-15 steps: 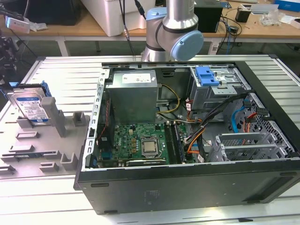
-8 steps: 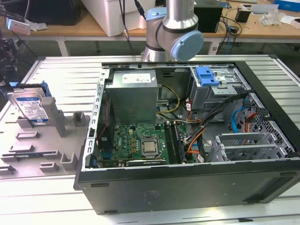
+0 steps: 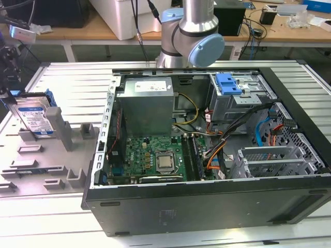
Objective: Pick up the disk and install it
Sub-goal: 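Pick up the disk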
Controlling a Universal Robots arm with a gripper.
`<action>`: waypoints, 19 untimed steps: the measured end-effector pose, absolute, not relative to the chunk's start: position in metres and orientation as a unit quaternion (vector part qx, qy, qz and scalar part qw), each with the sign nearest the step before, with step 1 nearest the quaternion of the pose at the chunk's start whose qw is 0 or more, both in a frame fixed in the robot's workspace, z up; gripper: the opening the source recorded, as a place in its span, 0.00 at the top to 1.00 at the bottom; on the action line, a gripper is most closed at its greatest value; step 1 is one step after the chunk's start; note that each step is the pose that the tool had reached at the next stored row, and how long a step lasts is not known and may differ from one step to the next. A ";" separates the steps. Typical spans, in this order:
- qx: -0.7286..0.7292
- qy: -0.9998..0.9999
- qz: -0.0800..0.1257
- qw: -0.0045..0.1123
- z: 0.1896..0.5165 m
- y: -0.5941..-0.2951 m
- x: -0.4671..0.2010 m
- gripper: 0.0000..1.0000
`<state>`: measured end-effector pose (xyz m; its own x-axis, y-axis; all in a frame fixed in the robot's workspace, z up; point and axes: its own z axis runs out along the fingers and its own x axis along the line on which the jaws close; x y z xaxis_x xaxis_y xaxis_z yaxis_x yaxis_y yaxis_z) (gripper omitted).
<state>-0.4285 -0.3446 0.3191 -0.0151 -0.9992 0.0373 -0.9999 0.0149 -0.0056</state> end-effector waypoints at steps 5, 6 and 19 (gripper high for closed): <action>0.702 -0.712 0.015 0.011 0.315 -0.345 -0.428 0.50; 0.702 -0.712 0.015 0.011 0.315 -0.345 -0.428 0.50; 0.702 -0.712 0.015 0.011 0.306 -0.345 -0.428 0.50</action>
<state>-0.4284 -0.3446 0.3063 -0.0151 -0.9992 0.0374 -0.9999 0.0149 -0.0056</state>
